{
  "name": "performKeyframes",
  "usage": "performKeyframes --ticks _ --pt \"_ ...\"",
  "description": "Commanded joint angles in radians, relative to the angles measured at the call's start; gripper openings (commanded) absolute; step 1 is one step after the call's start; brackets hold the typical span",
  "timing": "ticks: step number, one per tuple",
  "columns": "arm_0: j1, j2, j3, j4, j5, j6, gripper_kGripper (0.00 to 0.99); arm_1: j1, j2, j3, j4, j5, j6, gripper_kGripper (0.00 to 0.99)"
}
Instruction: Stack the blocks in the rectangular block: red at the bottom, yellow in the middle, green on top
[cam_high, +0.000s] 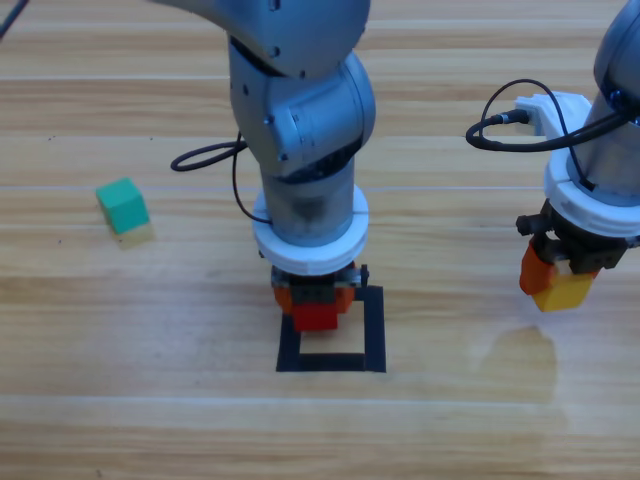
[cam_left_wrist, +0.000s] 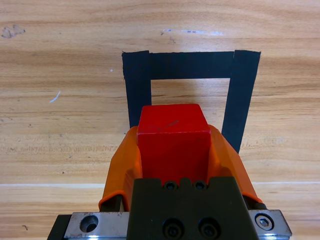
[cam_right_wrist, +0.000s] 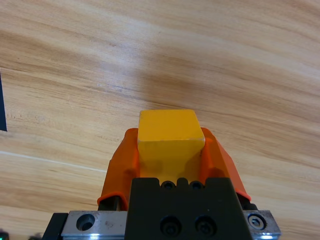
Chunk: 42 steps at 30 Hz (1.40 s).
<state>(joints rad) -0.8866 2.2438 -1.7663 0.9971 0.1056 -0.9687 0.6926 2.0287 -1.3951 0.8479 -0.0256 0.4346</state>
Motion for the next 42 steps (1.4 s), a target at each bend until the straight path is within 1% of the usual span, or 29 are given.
performKeyframes --ticks 1,10,30,36,38,40,42 --pt "-0.041 0.048 0.007 -0.002 -0.009 -0.001 0.04 0.024 -0.058 0.014 -0.015 0.003 0.019 0.36" --pt "-0.058 0.085 -0.013 -0.006 -0.006 -0.007 0.041 0.024 -0.058 0.018 -0.016 0.003 0.019 0.362" --pt "-0.057 0.143 -0.064 -0.006 -0.003 -0.004 0.041 0.024 -0.071 0.018 -0.021 0.003 0.015 0.362" --pt "-0.055 0.145 -0.059 -0.006 -0.001 -0.004 0.057 0.024 -0.071 0.021 -0.026 0.003 0.015 0.362" --pt "-0.052 0.143 -0.056 -0.006 0.0 -0.001 0.1 0.024 -0.071 0.021 -0.026 0.003 0.013 0.362" --pt "-0.052 0.14 -0.056 -0.006 0.0 -0.001 0.215 0.024 -0.07 0.021 -0.026 0.003 0.015 0.362" --pt "-0.052 0.132 -0.051 -0.006 0.0 -0.004 0.368 0.024 -0.068 0.021 -0.026 0.003 0.015 0.362"
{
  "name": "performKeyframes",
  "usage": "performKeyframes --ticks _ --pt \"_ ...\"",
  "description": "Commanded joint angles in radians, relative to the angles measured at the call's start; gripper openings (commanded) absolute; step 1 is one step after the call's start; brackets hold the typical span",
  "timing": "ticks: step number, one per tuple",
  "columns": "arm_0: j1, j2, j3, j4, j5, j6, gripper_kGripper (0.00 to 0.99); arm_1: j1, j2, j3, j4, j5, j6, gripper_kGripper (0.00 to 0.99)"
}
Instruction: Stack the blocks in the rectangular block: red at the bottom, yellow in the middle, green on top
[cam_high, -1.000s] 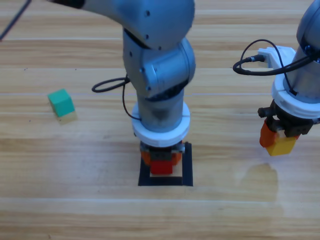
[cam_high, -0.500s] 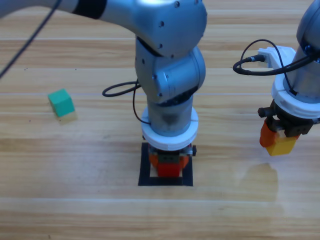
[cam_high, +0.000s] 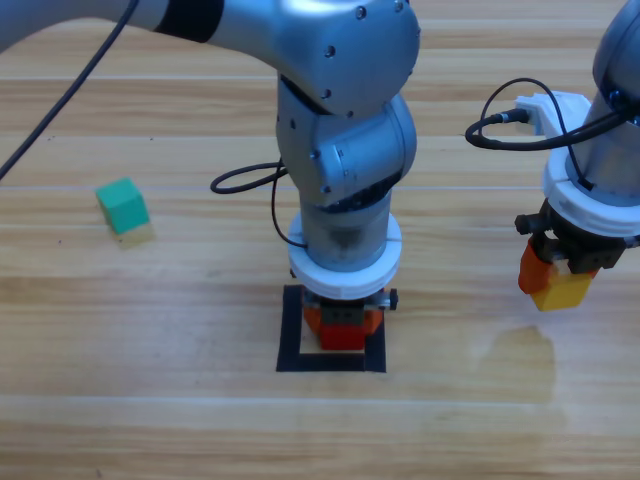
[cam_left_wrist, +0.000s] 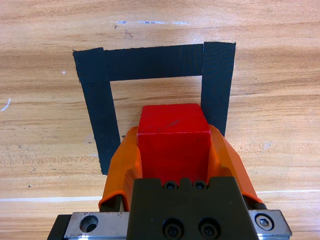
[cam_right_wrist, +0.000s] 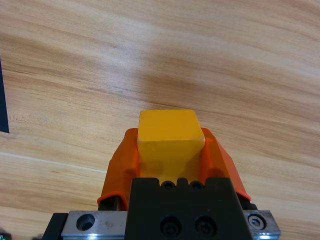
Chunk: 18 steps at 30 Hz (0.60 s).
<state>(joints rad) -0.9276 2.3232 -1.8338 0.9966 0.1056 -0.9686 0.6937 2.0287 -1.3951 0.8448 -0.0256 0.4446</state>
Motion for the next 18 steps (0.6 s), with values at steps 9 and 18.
performKeyframes --ticks 9,18 --pt "-0.011 -0.024 0.064 -0.006 0.017 -0.024 0.99 0.023 -0.067 0.022 -0.026 0.004 0.005 0.362" --pt "-0.007 -0.2 0.01 0.007 0.054 0.013 0.99 0.069 -0.114 0.016 -0.015 -0.022 0.046 0.362"
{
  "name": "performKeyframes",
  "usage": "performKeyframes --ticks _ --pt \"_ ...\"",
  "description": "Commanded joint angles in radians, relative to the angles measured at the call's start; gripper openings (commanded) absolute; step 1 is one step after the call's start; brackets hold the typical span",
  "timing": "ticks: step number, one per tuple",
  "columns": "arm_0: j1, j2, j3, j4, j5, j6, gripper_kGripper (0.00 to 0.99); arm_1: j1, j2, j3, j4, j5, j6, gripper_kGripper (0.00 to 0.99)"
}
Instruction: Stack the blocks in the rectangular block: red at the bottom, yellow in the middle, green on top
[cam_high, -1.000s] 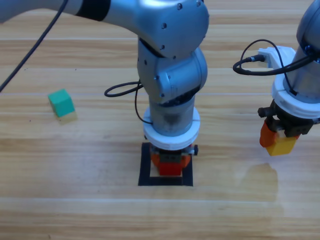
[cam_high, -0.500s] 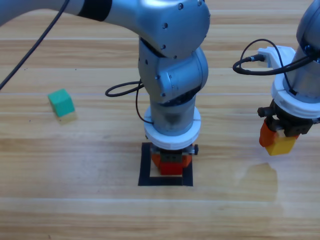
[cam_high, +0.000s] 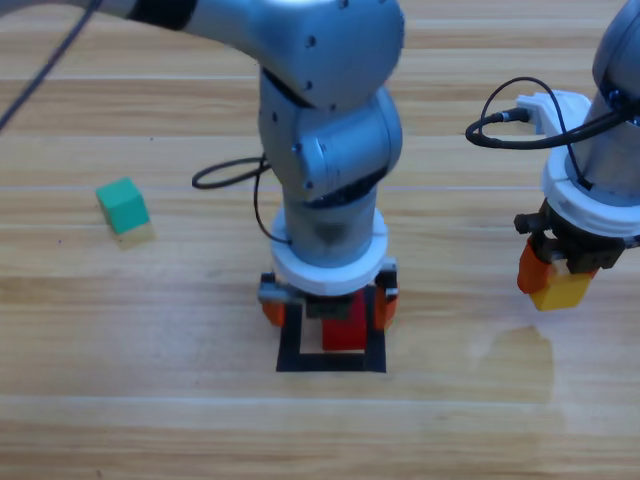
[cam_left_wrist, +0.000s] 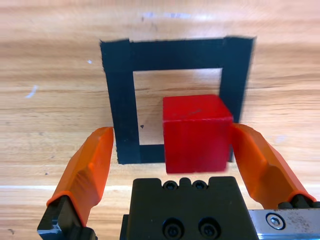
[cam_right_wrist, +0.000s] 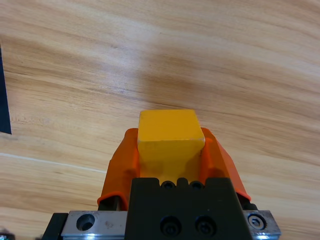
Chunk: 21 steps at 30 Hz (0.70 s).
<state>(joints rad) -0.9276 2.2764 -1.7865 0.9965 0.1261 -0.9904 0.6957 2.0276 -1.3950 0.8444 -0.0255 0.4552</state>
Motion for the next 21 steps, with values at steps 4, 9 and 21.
performKeyframes --ticks 4,9,21 --pt "0.078 -0.387 -0.022 0.014 0.046 0.121 0.971 0.111 -0.136 -0.024 0.038 -0.063 0.102 0.362" --pt "0.302 -0.606 0.11 0.014 -0.008 0.314 0.971 0.183 -0.11 -0.145 0.14 -0.076 0.174 0.362" --pt "0.774 -0.565 0.286 -0.061 -0.258 0.59 0.962 0.324 0.18 -0.516 0.305 -0.054 0.329 0.362"
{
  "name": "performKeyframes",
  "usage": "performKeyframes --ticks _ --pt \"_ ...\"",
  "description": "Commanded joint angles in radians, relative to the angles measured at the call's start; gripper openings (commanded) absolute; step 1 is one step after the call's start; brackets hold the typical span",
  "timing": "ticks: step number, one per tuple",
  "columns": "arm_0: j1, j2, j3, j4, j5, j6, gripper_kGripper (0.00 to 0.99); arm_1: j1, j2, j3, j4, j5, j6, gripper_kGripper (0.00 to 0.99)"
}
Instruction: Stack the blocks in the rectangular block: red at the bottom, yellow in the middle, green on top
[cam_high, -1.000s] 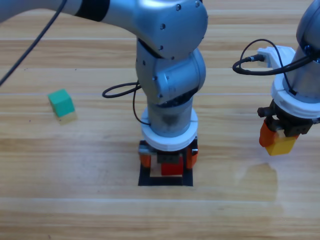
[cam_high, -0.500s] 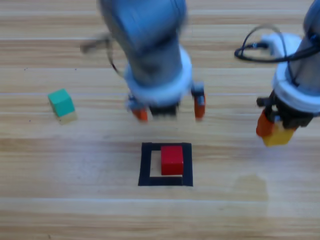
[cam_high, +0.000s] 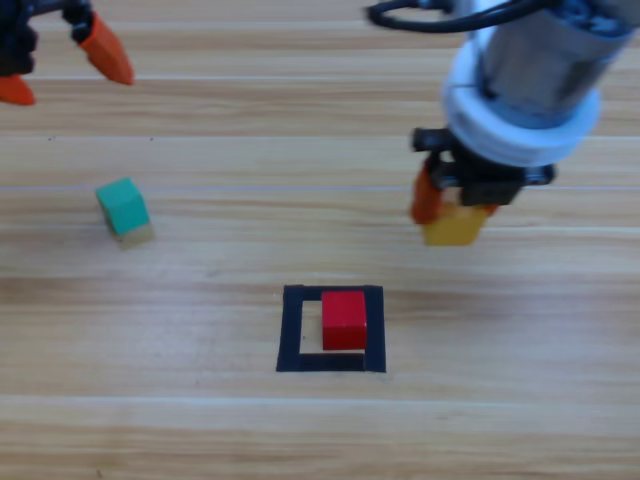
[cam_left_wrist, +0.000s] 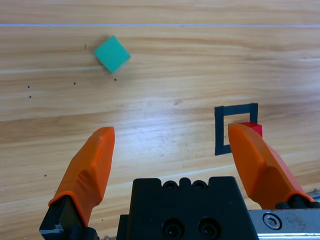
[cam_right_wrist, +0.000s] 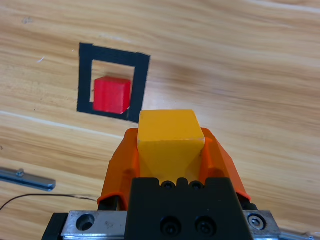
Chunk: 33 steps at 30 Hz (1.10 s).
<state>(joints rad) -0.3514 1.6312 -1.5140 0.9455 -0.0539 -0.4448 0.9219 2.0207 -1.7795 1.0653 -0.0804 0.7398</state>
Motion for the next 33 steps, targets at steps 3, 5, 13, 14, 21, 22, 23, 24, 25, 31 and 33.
performKeyframes --ticks 3,5,13,14,21,22,23,24,25,31,33 --pt "0.241 0.122 0.005 -0.013 -0.096 0.044 0.962 0.104 0.248 -0.202 0.105 0.001 0.067 0.362" --pt "0.253 0.154 -0.006 -0.014 -0.096 0.037 0.96 0.107 0.299 -0.271 0.145 -0.001 0.079 0.362" --pt "0.267 0.242 -0.015 -0.014 -0.107 0.037 0.963 0.112 0.385 -0.351 0.166 -0.002 0.099 0.397" --pt "0.269 0.242 -0.014 -0.016 -0.109 0.035 0.962 0.112 0.394 -0.357 0.166 -0.004 0.099 0.445" --pt "0.266 0.273 -0.032 -0.022 -0.098 -0.02 0.96 0.112 0.431 -0.403 0.186 -0.004 0.104 0.457" --pt "0.264 0.276 -0.032 -0.022 -0.098 -0.025 0.96 0.112 0.434 -0.411 0.189 -0.002 0.104 0.457" --pt "0.264 0.28 -0.034 -0.022 -0.098 -0.028 0.962 0.112 0.435 -0.416 0.191 -0.002 0.104 0.457" --pt "0.264 0.283 -0.035 -0.022 -0.098 -0.026 0.962 0.112 0.435 -0.419 0.191 -0.002 0.104 0.457" --pt "0.262 0.286 -0.037 -0.022 -0.096 -0.028 0.96 0.112 0.437 -0.42 0.191 -0.002 0.104 0.457" --pt "0.262 0.297 -0.038 -0.022 -0.096 -0.022 0.96 0.112 0.447 -0.425 0.191 -0.002 0.105 0.457" --pt "0.262 0.302 -0.035 -0.022 -0.098 -0.02 0.962 0.112 0.454 -0.425 0.191 -0.002 0.107 0.457"
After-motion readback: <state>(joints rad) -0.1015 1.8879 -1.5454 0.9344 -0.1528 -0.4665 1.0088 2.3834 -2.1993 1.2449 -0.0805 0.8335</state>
